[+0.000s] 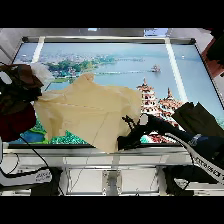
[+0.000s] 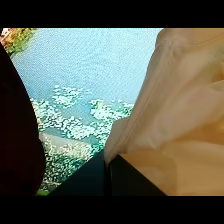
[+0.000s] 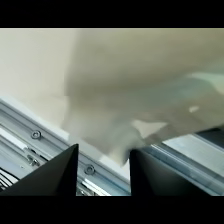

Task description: Fold the shirts.

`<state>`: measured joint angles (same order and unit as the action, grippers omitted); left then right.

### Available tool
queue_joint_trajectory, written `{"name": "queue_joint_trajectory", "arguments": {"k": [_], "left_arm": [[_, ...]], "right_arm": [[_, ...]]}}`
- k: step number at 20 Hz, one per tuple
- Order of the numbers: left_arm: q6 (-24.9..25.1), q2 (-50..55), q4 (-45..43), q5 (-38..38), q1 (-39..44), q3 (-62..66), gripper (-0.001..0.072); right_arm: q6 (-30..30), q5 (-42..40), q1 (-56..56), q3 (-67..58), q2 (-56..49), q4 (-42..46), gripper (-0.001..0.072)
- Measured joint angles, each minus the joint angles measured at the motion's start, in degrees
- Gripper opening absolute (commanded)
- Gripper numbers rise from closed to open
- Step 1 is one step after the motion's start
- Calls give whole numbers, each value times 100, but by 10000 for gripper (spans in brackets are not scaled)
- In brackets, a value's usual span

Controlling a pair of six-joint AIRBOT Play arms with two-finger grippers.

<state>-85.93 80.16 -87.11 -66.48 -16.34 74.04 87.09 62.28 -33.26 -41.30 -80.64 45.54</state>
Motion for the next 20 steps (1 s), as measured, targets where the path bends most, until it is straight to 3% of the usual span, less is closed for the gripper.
{"name": "queue_joint_trajectory", "arguments": {"k": [2, 3, 4, 10, 20], "left_arm": [[7, 0, 4, -2, 0, 0, 12], [24, 0, 7, -2, 0, 0, 12], [26, 0, 13, -2, 0, 0, 12], [42, -15, 20, 9, -7, 92, 11], [201, -905, 24, -398, -7, 1091, 11]], "right_arm": [[-31, -273, -55, 26, 0, -184, 246], [-87, -409, -66, 28, 0, -308, 115], [-168, -509, -70, 37, 0, -431, 31], [-870, -527, 254, -219, 35, -1010, 30], [-1001, -72, 2629, -1902, 1615, -297, 28]]}}
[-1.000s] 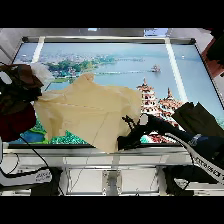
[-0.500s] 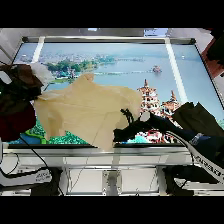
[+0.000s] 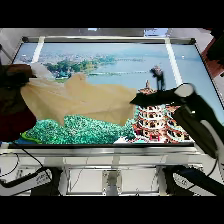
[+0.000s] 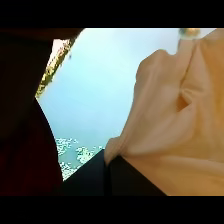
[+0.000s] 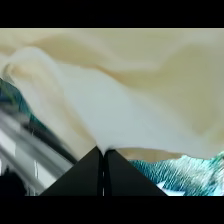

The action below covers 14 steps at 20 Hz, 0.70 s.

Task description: Fold the shirts.

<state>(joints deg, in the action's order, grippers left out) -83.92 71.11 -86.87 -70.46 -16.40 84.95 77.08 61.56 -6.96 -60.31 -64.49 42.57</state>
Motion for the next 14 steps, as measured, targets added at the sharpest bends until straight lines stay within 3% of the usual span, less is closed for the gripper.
{"name": "queue_joint_trajectory", "arguments": {"k": [7, 14], "left_arm": [[647, -1998, 1032, -841, 0, 577, 12], [990, -3136, 2791, -520, 0, 977, 11]], "right_arm": [[-2, 684, 1207, -1410, 1869, 337, 28], [4, 483, 1639, -2863, 2778, 1150, 27]]}}
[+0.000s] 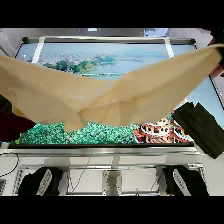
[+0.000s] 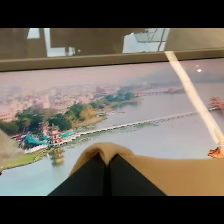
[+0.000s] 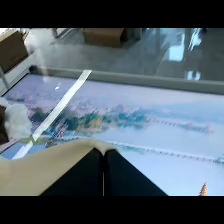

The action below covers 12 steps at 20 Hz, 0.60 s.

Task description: Fold the shirts.

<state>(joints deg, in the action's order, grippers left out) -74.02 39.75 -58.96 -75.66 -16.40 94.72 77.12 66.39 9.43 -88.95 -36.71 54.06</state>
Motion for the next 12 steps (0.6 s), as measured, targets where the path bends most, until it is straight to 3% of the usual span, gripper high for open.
{"name": "queue_joint_trajectory", "arguments": {"k": [5, 12], "left_arm": [[37, 911, 439, -72, 61, -243, 11], [-46, 3880, 483, 592, 835, -625, 11]], "right_arm": [[66, -280, 48, -133, -789, 446, 27], [90, -876, -24, 393, -3633, 227, 28]]}}
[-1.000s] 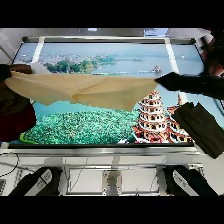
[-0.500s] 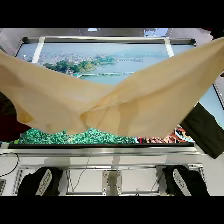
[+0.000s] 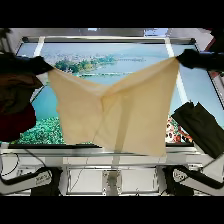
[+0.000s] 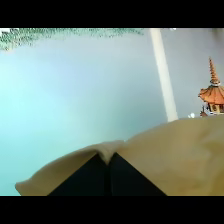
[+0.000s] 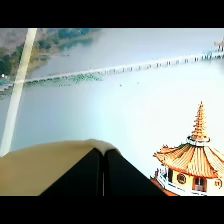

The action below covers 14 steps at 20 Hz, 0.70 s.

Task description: Fold the shirts.

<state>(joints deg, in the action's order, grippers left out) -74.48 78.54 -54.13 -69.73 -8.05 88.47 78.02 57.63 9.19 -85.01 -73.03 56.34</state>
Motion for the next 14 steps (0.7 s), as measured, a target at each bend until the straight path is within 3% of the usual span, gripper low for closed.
{"name": "queue_joint_trajectory", "arguments": {"k": [5, 6, 8, 12, 14], "left_arm": [[-481, 1445, 118, 1228, 352, 155, 31], [-509, 1574, 192, 1421, 376, 229, 191], [-592, 1725, 249, 1554, 391, 459, 671], [-557, 1698, 323, 850, 221, 1167, 690], [-348, 1386, 299, 251, -7, 1410, 574]], "right_arm": [[2, -1515, -396, 70, -1202, -326, 32], [2, -1888, -485, 76, -1311, -348, 76], [2, -2481, -612, 81, -1432, -385, 402], [0, -2673, -540, 87, -1436, -332, 387], [0, -2267, -289, 87, -1283, -144, 384]]}}
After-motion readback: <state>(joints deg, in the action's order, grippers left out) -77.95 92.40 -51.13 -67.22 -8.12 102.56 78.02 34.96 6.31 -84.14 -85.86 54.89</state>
